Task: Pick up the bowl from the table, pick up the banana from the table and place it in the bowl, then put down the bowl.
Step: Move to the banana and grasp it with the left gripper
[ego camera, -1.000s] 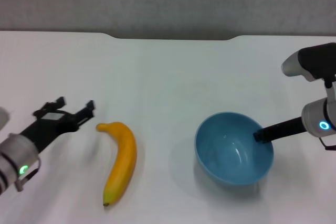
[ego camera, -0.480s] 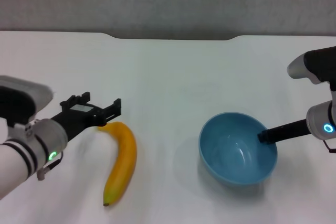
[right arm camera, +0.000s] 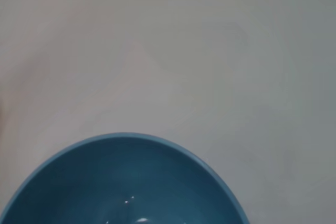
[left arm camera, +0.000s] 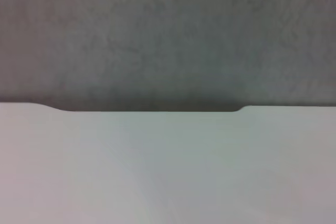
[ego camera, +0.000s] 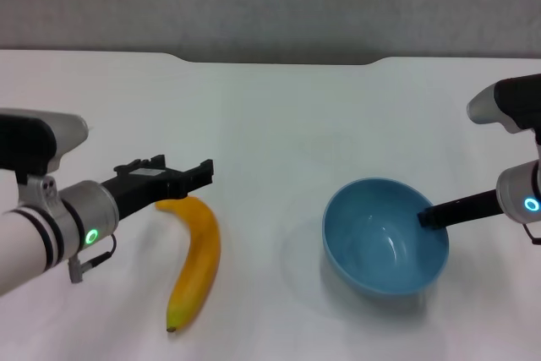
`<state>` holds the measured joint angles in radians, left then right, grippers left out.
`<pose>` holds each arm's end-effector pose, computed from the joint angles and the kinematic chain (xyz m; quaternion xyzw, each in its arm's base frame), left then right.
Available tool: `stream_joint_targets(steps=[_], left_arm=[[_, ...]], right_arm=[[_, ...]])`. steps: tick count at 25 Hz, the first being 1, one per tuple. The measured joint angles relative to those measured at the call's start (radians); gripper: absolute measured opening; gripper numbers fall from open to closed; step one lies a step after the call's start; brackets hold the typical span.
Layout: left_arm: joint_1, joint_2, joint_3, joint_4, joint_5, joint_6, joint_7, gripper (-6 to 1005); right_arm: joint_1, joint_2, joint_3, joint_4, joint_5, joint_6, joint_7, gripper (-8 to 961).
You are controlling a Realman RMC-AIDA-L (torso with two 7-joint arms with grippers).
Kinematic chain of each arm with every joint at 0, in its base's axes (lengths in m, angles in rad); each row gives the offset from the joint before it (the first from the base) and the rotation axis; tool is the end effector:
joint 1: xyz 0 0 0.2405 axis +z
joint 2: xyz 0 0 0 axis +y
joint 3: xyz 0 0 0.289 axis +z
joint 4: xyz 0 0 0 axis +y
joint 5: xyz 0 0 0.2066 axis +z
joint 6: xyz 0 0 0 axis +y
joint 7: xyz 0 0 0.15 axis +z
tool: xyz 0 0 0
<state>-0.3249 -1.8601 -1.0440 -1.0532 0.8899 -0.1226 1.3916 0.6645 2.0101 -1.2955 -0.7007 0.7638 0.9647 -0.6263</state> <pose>-0.2825 0.3746 -0.0527 -0.8055 -0.4100 -0.1905 0.3832 0.3037 0.4143 -0.0465 -0.8364 0.4823 -0.0621 0.2529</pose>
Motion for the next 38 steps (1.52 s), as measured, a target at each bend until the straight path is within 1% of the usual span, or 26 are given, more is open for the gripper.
stream_joint_targets(steps=[4, 7, 9, 10, 11, 13, 15, 16, 17, 18, 19, 20, 21, 23, 25, 30, 34, 38], left_arm=[[-0.032, 0.043, 0.036, 0.002, 0.03, -0.024, -0.088, 880], [-0.064, 0.067, 0.044, 0.025, 0.128, -0.074, -0.232, 879], [-0.089, 0.073, 0.025, 0.052, 0.268, -0.129, -0.383, 878], [-0.1, 0.067, 0.002, 0.067, 0.364, -0.159, -0.462, 877], [-0.106, 0.06, -0.017, 0.076, 0.431, -0.178, -0.51, 877], [-0.113, 0.031, -0.094, 0.094, 0.621, -0.234, -0.63, 876], [-0.114, -0.025, -0.227, 0.105, 0.889, -0.327, -0.769, 875], [-0.114, -0.056, -0.298, 0.105, 1.02, -0.371, -0.83, 874], [-0.115, -0.084, -0.349, 0.101, 1.134, -0.407, -0.871, 874], [-0.116, -0.127, -0.42, 0.087, 1.303, -0.459, -0.929, 874], [-0.116, -0.155, -0.464, 0.068, 1.418, -0.492, -0.965, 874], [-0.115, -0.172, -0.491, 0.052, 1.511, -0.517, -0.993, 874], [-0.113, -0.184, -0.513, 0.021, 1.638, -0.543, -1.035, 874], [-0.111, -0.177, -0.493, -0.009, 1.728, -0.566, -1.068, 874], [-0.108, -0.173, -0.482, -0.038, 1.755, -0.597, -1.082, 874], [-0.096, -0.178, -0.464, -0.086, 1.677, -0.654, -1.109, 874], [-0.091, -0.176, -0.459, -0.115, 1.581, -0.667, -1.102, 874], [-0.063, -0.175, -0.466, -0.152, 1.483, -0.667, -1.065, 873]], right_arm=[[0.0, -0.001, 0.0, 0.0, 0.0, 0.0, 0.0, 22], [0.001, -0.001, -0.001, 0.0, 0.0, 0.0, 0.003, 22], [0.001, -0.001, -0.001, 0.0, 0.0, 0.0, 0.005, 22], [0.002, -0.001, -0.001, 0.0, 0.0, 0.0, 0.006, 21], [0.003, -0.001, -0.001, 0.0, 0.0, 0.0, 0.006, 21], [0.004, -0.001, -0.001, 0.0, 0.0, 0.0, 0.006, 21], [0.005, -0.001, -0.001, 0.0, 0.0, 0.0, 0.006, 21], [0.005, -0.001, -0.001, 0.0, 0.0, 0.0, 0.007, 21], [0.005, -0.001, -0.001, 0.0, 0.0, 0.0, 0.007, 21], [0.006, -0.001, -0.001, 0.0, 0.0, 0.0, 0.007, 21], [0.006, -0.001, -0.001, 0.0, 0.0, 0.0, 0.008, 21], [0.007, -0.001, -0.001, 0.0, 0.0, 0.0, 0.009, 21], [0.007, -0.001, -0.001, 0.0, 0.0, 0.0, 0.009, 21], [0.008, -0.001, -0.001, -0.001, 0.001, 0.0, 0.01, 21], [0.007, -0.002, -0.001, -0.001, 0.004, 0.0, 0.01, 21], [0.005, -0.002, -0.001, -0.002, 0.005, -0.003, 0.01, 21], [0.006, -0.002, -0.001, -0.002, 0.006, -0.003, 0.01, 21], [0.002, -0.002, -0.001, -0.002, 0.006, -0.007, 0.009, 21]])
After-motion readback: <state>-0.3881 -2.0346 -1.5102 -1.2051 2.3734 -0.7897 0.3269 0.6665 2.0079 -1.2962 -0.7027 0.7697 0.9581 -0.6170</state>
